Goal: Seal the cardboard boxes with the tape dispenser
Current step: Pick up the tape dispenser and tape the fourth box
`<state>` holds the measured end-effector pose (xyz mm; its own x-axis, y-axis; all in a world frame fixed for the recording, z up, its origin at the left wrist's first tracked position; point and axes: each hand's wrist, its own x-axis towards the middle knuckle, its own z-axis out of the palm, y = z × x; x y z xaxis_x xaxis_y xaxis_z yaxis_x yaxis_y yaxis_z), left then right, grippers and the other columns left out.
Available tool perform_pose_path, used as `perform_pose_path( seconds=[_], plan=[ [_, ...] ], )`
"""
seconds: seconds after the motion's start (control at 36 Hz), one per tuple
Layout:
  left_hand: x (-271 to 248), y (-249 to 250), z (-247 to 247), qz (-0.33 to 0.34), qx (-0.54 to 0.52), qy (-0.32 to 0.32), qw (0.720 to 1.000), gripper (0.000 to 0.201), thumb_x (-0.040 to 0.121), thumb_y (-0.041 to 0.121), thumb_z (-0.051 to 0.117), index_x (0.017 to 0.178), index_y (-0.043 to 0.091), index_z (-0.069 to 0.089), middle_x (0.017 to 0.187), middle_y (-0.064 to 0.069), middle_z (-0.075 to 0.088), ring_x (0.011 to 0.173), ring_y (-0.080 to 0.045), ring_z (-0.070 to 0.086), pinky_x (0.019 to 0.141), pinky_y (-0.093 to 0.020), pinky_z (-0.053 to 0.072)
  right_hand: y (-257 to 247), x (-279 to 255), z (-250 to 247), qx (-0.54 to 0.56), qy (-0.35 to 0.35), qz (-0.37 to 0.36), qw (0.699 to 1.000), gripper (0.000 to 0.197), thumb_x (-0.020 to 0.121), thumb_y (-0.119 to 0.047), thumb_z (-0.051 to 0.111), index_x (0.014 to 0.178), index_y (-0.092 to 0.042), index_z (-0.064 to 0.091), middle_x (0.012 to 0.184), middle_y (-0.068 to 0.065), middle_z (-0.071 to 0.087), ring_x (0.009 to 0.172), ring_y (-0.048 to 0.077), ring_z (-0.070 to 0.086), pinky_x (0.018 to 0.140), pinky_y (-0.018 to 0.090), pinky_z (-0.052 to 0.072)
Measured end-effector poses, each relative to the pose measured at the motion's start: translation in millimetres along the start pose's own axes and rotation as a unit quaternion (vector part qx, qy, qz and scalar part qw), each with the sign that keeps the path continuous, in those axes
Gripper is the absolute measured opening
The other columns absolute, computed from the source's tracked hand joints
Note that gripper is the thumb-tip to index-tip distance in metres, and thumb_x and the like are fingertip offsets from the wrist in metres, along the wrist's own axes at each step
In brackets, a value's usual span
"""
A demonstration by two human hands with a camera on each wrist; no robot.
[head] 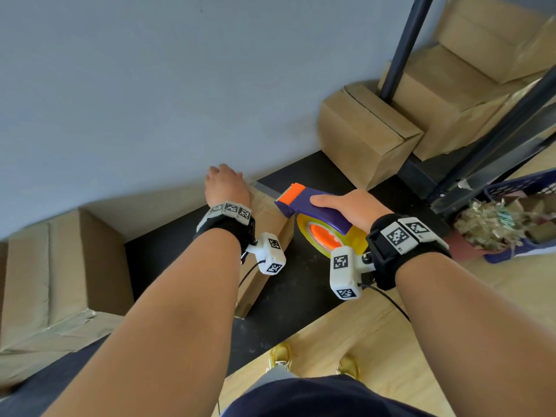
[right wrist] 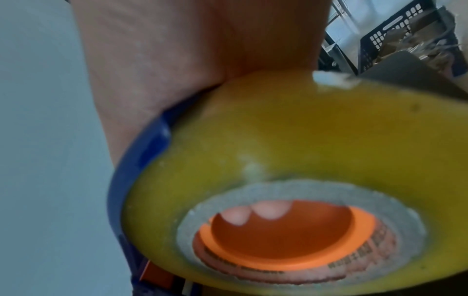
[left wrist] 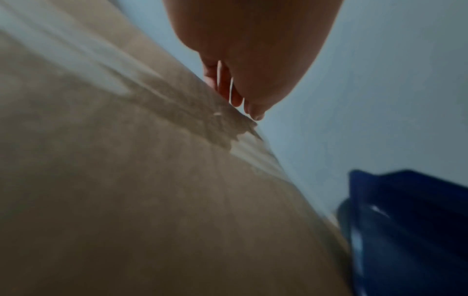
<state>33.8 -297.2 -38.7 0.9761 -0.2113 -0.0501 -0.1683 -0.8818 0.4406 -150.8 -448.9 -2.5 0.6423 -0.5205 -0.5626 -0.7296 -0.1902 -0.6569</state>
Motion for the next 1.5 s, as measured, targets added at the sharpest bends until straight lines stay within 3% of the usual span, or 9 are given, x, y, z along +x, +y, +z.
perform_pose_path(
  seconds=[0.19,0.33,0.44,0.61,0.86,0.97,1.08,1.25,1.5],
  plan=[
    [-10,6,-2,0.040,0.016,-0.023,0.999,0.026,0.099,0.012,0.040,0.113,0.003,0.059,0.119,-0.016,0.053,0.108,-0.031,0.054,0.083,-0.035,0.043,0,0,3,0.001,0.008,-0.012,1.000,0.060,0.082,-0.062,0.065,0.108,-0.008,0.062,0.095,0.008,0.068,0.080,0.016,0.062,0.064,0.023,0.043],
    [-24,3,1,0.083,0.014,-0.018,0.996,0.035,0.098,0.007,0.038,0.130,0.000,0.049,0.134,-0.015,0.047,0.122,-0.031,0.044,0.100,-0.036,0.038,2,1,3,-0.001,0.005,-0.012,1.000,0.062,0.082,-0.063,0.065,0.110,-0.007,0.062,0.096,0.008,0.068,0.079,0.016,0.061,0.061,0.024,0.040],
    [-35,5,5,0.089,0.050,-0.024,0.995,0.035,0.100,0.011,0.037,0.133,0.003,0.047,0.135,-0.017,0.046,0.125,-0.031,0.040,0.105,-0.037,0.033,3,1,2,0.007,-0.001,-0.016,1.000,0.063,0.082,-0.063,0.065,0.111,-0.008,0.061,0.097,0.009,0.067,0.081,0.016,0.061,0.062,0.024,0.040],
    [-31,-4,12,0.030,-0.009,-0.039,0.999,0.042,0.101,0.028,0.041,0.141,0.016,0.038,0.140,-0.006,0.044,0.129,-0.024,0.039,0.103,-0.039,0.037,6,1,4,0.023,-0.010,-0.023,0.999,0.060,0.082,-0.063,0.065,0.109,-0.009,0.063,0.099,0.010,0.069,0.084,0.018,0.063,0.066,0.024,0.044],
    [-35,1,10,0.045,0.064,-0.056,0.995,0.036,0.102,0.026,0.031,0.134,0.013,0.039,0.132,-0.010,0.049,0.121,-0.029,0.047,0.103,-0.042,0.034,8,2,7,0.019,0.003,-0.026,0.999,0.062,0.080,-0.063,0.066,0.108,-0.008,0.062,0.098,0.010,0.068,0.086,0.020,0.063,0.067,0.025,0.044],
    [-41,2,14,0.035,0.095,-0.013,0.995,0.043,0.100,0.027,0.033,0.141,0.013,0.033,0.144,-0.007,0.040,0.133,-0.027,0.035,0.109,-0.043,0.027,9,1,5,0.011,0.005,-0.038,0.999,0.060,0.081,-0.062,0.066,0.106,-0.007,0.062,0.093,0.008,0.066,0.079,0.017,0.060,0.061,0.025,0.040],
    [-58,6,18,0.047,0.075,0.021,0.996,0.037,0.098,0.026,0.036,0.129,0.012,0.048,0.134,-0.007,0.048,0.123,-0.027,0.042,0.103,-0.040,0.034,12,2,5,0.014,0.003,-0.050,0.999,0.061,0.080,-0.063,0.067,0.105,-0.007,0.063,0.091,0.006,0.065,0.077,0.015,0.059,0.060,0.025,0.039],
    [-63,-4,32,0.081,0.171,-0.056,0.980,0.061,0.100,0.031,0.037,0.153,0.014,0.011,0.160,-0.006,0.004,0.147,-0.027,0.004,0.117,-0.046,0.010,20,0,3,0.030,-0.018,-0.053,0.998,0.063,0.079,-0.063,0.068,0.109,-0.008,0.064,0.101,0.010,0.068,0.088,0.019,0.063,0.066,0.026,0.043],
    [-65,9,18,0.033,0.107,-0.101,0.989,0.059,0.102,0.035,0.029,0.153,0.016,0.007,0.161,-0.003,0.002,0.148,-0.022,0.002,0.118,-0.045,0.007,46,-5,-13,0.020,-0.034,-0.047,0.998,0.060,0.081,-0.059,0.068,0.112,-0.008,0.061,0.100,0.008,0.067,0.083,0.017,0.062,0.063,0.025,0.043]
  ],
)
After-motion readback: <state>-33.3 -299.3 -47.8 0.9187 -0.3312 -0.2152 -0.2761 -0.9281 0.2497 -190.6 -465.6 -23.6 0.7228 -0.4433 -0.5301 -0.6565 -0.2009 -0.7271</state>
